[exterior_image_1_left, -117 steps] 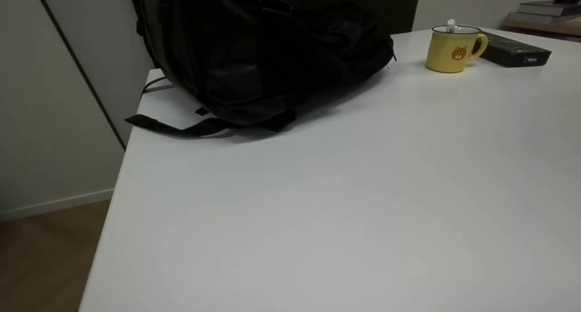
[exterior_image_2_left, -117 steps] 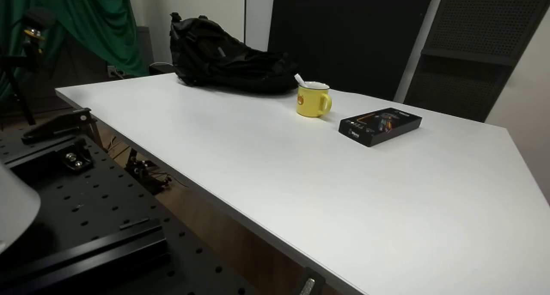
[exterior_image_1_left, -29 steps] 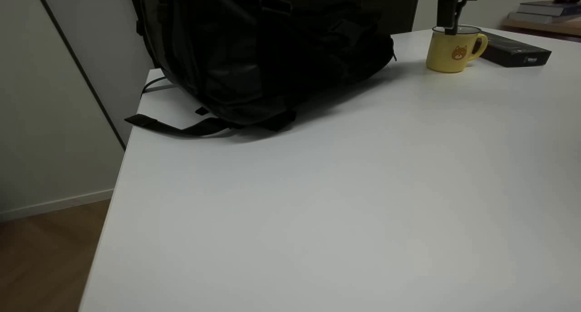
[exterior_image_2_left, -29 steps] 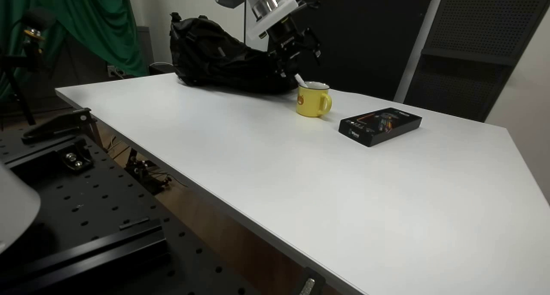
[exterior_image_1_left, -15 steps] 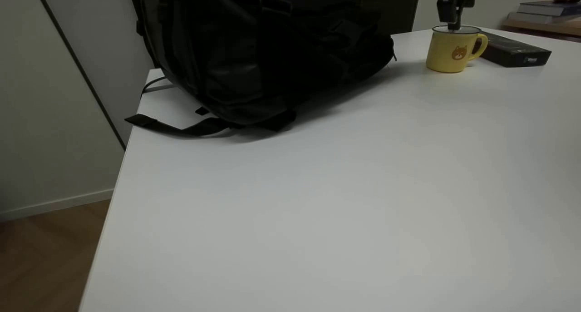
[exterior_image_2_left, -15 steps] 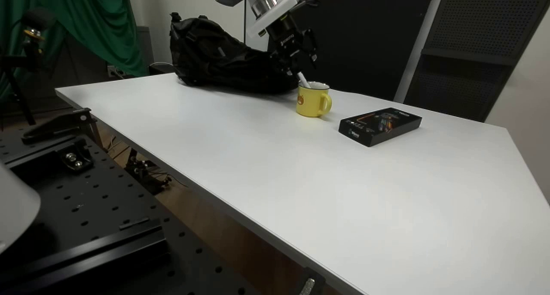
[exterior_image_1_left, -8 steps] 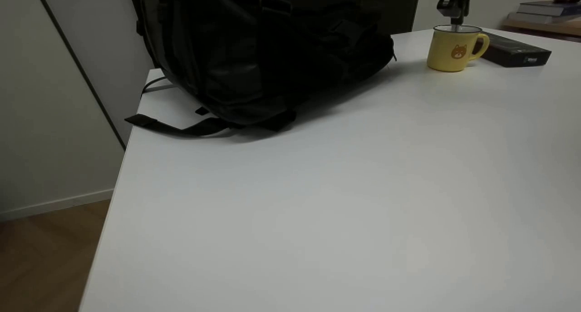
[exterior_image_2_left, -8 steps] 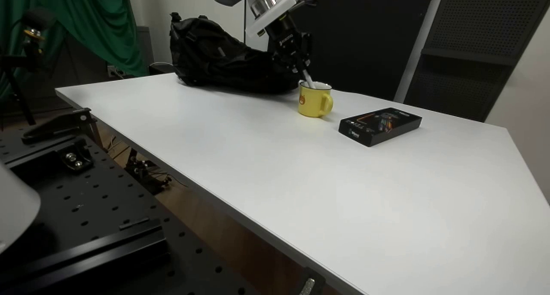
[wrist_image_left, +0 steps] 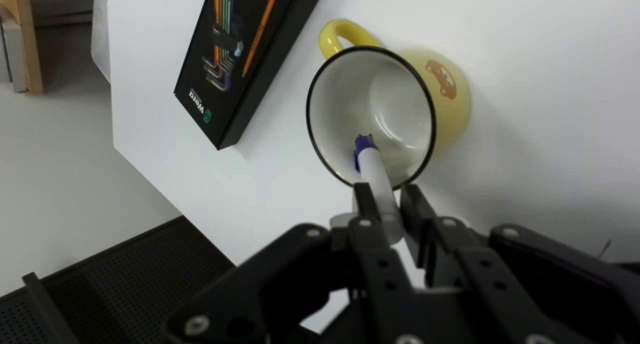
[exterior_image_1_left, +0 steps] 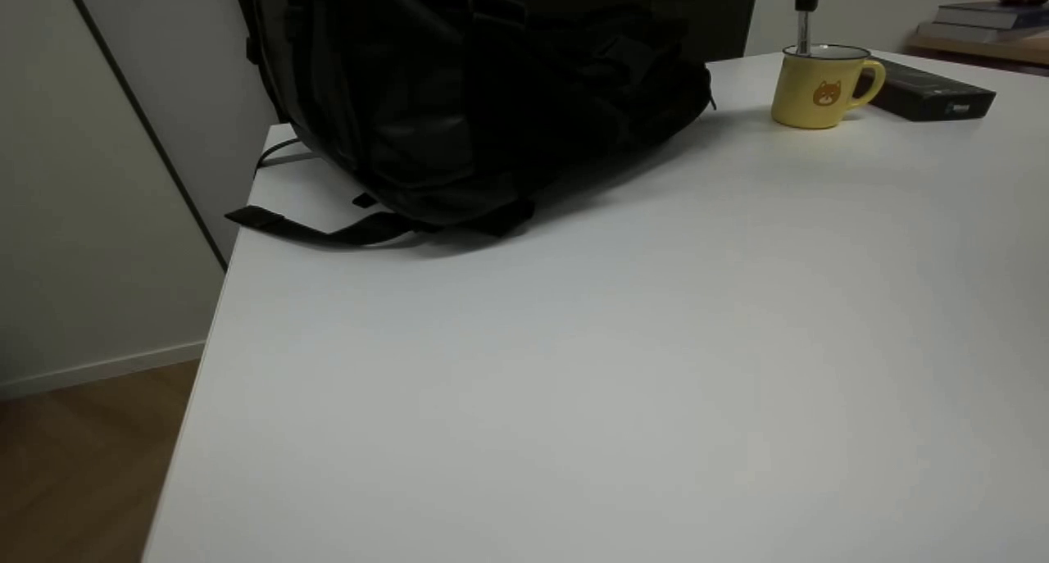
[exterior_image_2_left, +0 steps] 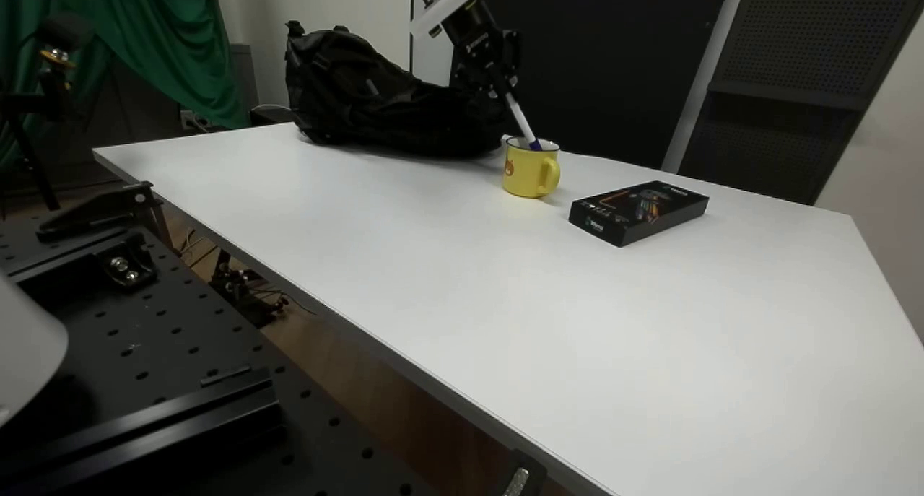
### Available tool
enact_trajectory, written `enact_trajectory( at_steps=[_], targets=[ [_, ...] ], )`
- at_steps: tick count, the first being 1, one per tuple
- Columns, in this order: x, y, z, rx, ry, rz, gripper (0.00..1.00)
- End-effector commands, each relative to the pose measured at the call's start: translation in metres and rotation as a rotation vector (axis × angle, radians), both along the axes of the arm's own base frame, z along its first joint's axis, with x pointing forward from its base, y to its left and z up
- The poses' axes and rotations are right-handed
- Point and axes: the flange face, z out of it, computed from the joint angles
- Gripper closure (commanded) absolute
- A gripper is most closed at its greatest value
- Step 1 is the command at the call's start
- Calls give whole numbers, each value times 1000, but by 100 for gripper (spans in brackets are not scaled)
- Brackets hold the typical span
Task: Remove the marker from the mug
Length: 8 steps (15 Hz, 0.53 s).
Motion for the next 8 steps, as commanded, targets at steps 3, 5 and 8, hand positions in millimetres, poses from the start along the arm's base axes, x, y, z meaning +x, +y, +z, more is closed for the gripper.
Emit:
enact_trajectory(
  at_steps=[3, 5, 8],
  targets=[
    [6, 32, 76, 29, 57, -59, 95],
    [-3, 40, 101, 75, 206, -55, 95],
    [-30, 40, 116, 125, 395, -27, 95]
  ],
)
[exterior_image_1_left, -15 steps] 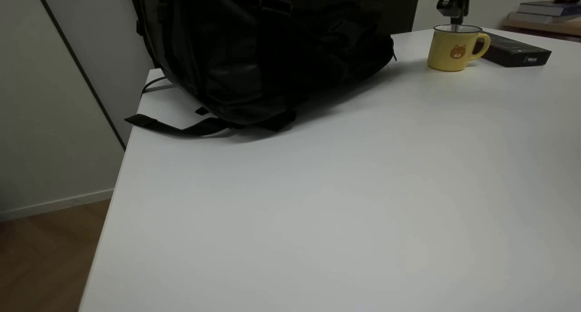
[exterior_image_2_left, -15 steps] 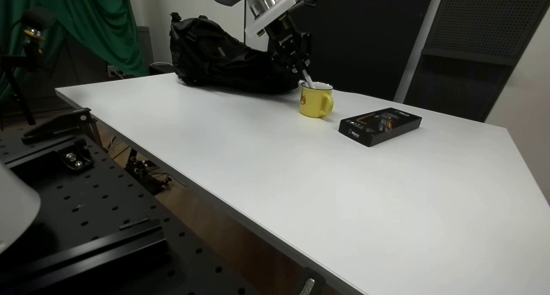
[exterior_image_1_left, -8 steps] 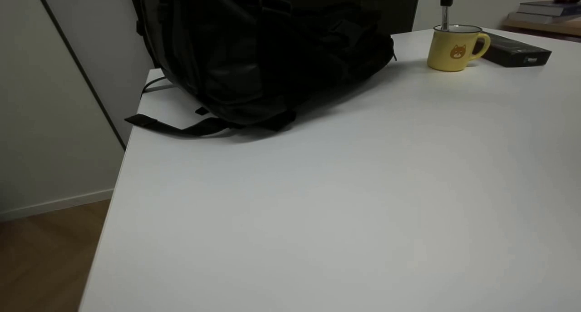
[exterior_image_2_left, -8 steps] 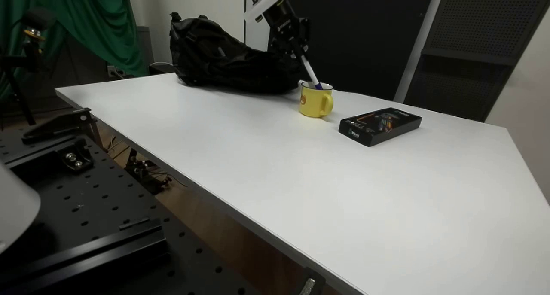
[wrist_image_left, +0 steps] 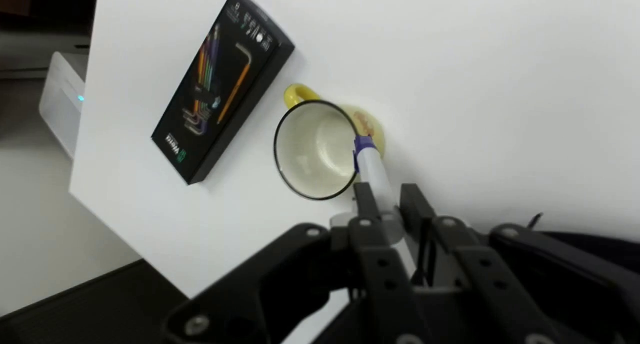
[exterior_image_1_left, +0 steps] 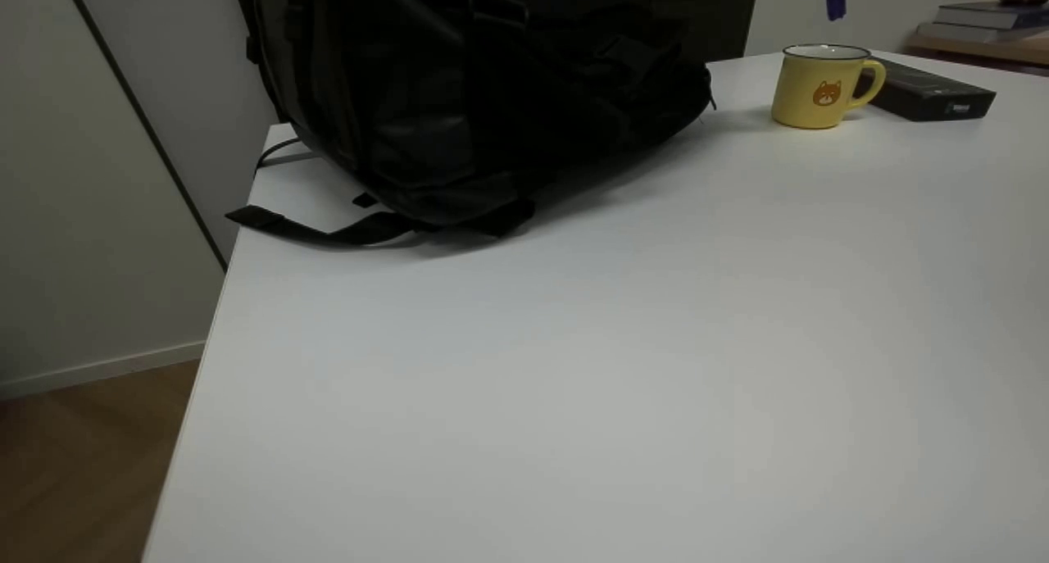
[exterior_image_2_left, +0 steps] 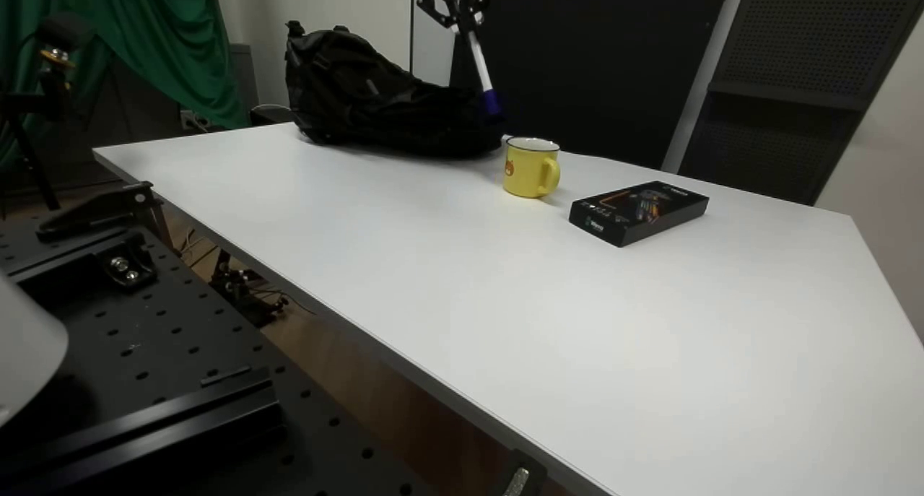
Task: Remove the marker from the mug
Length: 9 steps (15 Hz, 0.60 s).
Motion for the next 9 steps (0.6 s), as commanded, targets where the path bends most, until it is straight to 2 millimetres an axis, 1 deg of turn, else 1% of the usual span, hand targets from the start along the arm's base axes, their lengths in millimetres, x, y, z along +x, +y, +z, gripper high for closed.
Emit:
enact_trajectory(
  at_steps=[1, 2, 4, 7, 9],
  targets=[
    [-28, -6, 18, 61, 201, 26, 95],
    [-37, -8, 16, 70, 262, 31, 95],
    [-61, -15, 0, 93, 382, 51, 95],
    [-101, -23, -36, 127, 534, 109, 95],
    [-129, -26, -61, 113, 607, 139, 95]
  ],
)
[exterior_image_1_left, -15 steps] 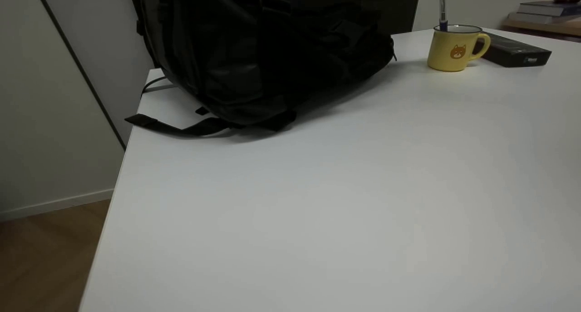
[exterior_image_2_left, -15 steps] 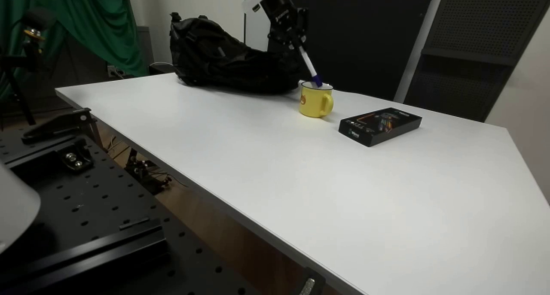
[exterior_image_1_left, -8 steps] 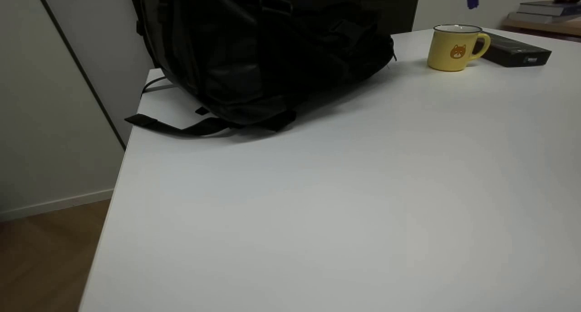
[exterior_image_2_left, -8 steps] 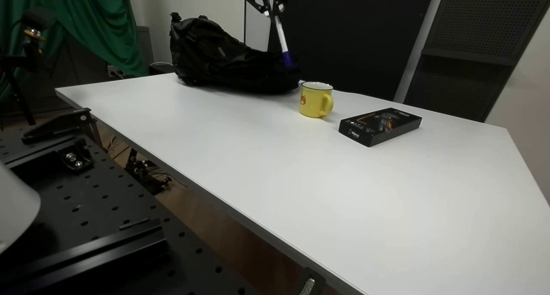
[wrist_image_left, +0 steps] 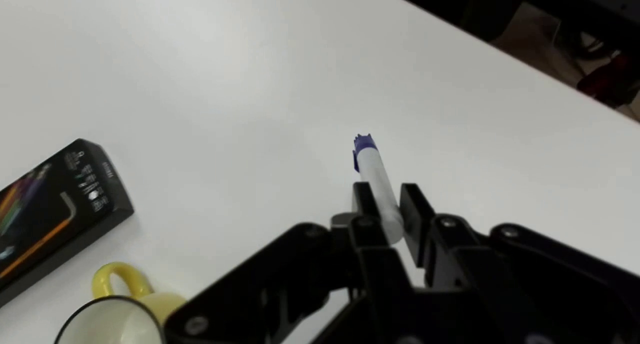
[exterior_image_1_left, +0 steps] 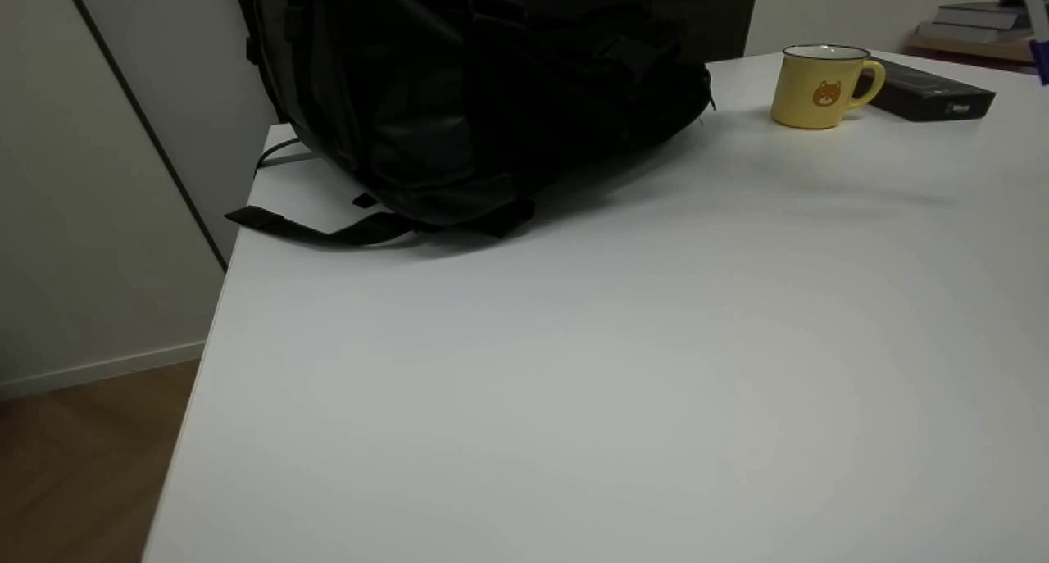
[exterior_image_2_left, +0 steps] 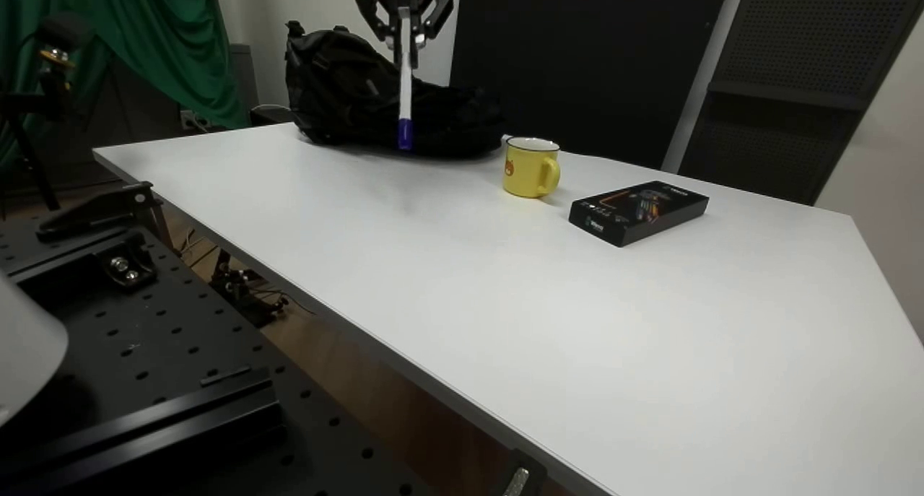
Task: Remove the marker from the mug
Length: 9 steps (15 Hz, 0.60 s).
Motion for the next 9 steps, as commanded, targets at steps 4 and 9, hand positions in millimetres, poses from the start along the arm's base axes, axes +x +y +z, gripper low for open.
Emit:
enact_trajectory(
  at_steps=[4, 9],
  targets=[
    [-89, -7, -58, -18, 197, 104, 95],
    [-120, -5, -79, -33, 242, 131, 56]
  ],
)
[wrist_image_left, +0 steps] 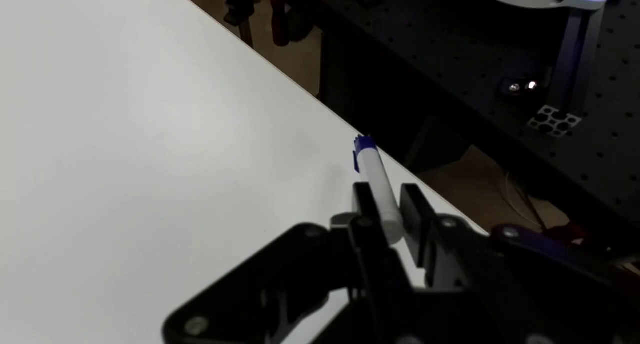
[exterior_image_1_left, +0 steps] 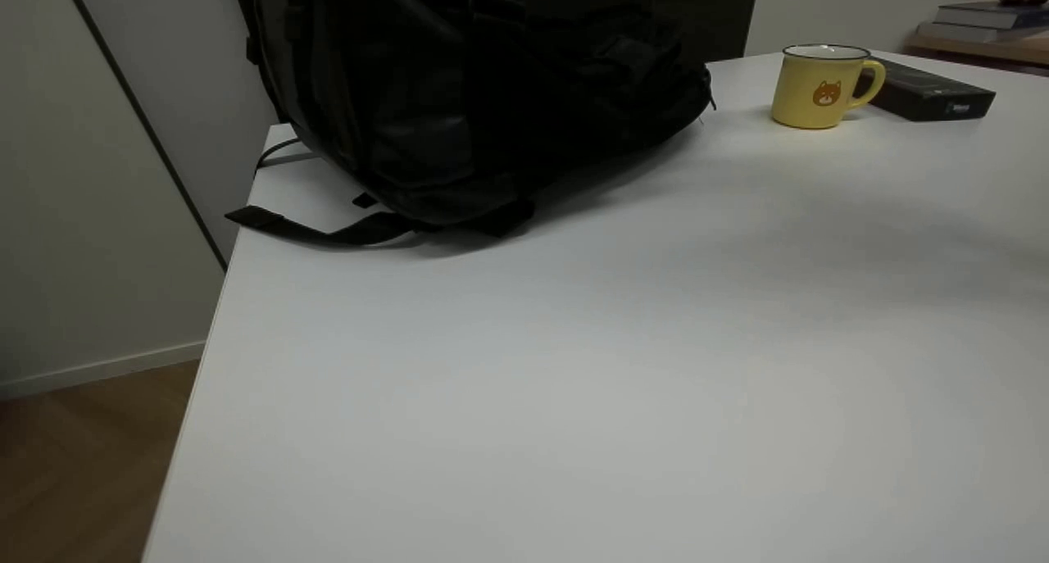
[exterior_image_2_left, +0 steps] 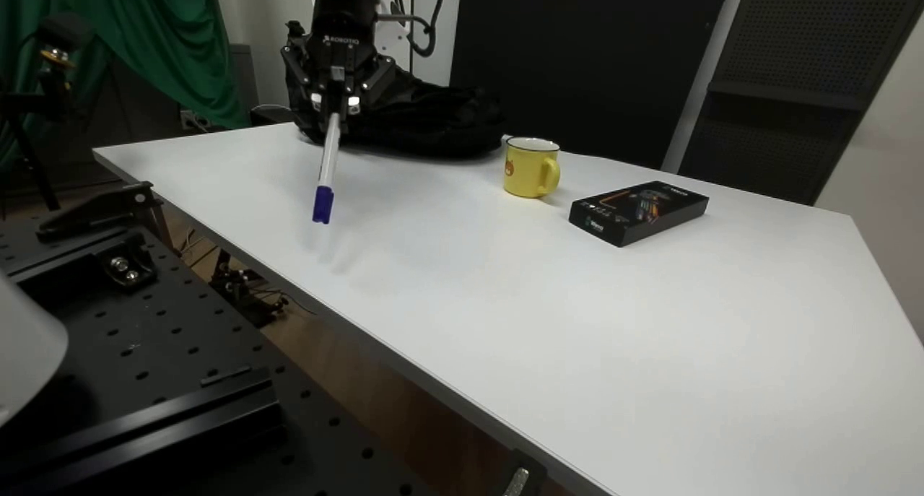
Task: Remove the marker from the mug
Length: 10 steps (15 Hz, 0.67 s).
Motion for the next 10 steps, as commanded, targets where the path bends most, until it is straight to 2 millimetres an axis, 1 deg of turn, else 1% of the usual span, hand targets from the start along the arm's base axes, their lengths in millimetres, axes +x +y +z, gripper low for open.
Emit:
enact_trajectory(
  at_steps=[1, 2, 4, 5, 7, 8, 10],
  targets=[
    [-17, -2, 7, 12, -16, 15, 52],
    [-17, -1, 9, 21, -32, 13, 43],
    [-16, 1, 17, 39, -80, -13, 31],
    [-13, 1, 24, 45, -138, -63, 23],
    [-9, 2, 38, 51, -201, -131, 11],
    [-8, 2, 47, 46, -219, -178, 3],
    [-7, 2, 63, 30, -257, -260, 0]
  ],
)
